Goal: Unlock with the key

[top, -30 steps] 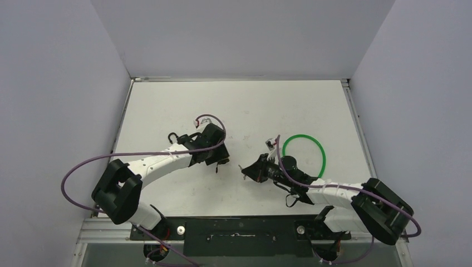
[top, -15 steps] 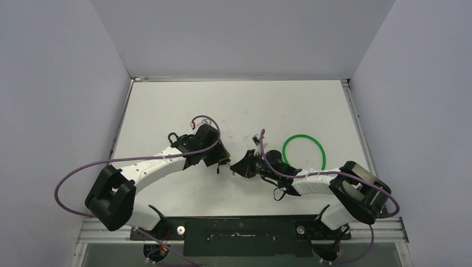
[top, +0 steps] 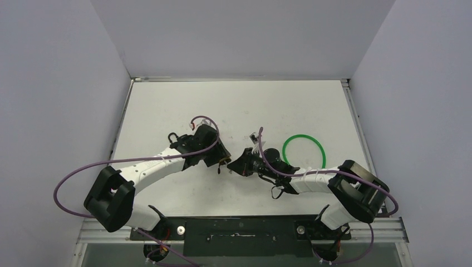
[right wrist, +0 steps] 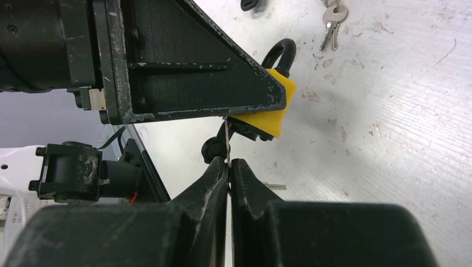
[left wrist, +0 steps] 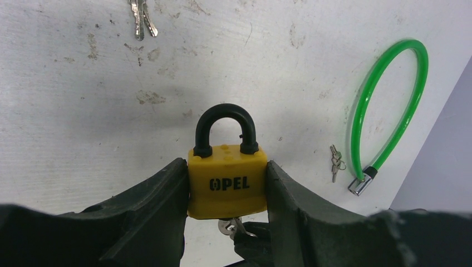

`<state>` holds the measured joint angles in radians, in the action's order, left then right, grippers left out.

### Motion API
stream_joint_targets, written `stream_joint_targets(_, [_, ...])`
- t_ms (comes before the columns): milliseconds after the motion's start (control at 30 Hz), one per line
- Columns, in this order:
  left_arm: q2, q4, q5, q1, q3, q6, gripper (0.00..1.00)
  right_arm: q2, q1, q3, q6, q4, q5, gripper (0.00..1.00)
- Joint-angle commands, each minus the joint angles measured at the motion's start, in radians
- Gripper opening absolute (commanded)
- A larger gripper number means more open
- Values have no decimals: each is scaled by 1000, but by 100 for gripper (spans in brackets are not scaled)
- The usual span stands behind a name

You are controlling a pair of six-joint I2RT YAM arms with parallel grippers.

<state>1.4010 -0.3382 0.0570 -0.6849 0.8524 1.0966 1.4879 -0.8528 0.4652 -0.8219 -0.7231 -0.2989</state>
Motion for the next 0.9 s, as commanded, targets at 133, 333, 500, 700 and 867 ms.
stream_joint_targets(133, [-54, 96, -36, 11, -3, 28, 0, 36, -5, 58, -14, 1, 26, 0])
stream_joint_targets(333, [-64, 84, -17, 17, -9, 30, 0, 16, -2, 41, -18, 21, 51, 0])
stream_joint_targets(500, [-78, 81, -4, 24, -20, 42, 0, 1, -1, 34, 12, 35, 37, 0])
stream_joint_targets(700, [-97, 92, -14, 38, -40, 60, 0, -4, -2, 34, 23, 48, 24, 0])
stream_joint_targets(867, [-106, 100, -19, 45, -51, 69, 0, 4, -3, 32, 24, 47, 19, 0])
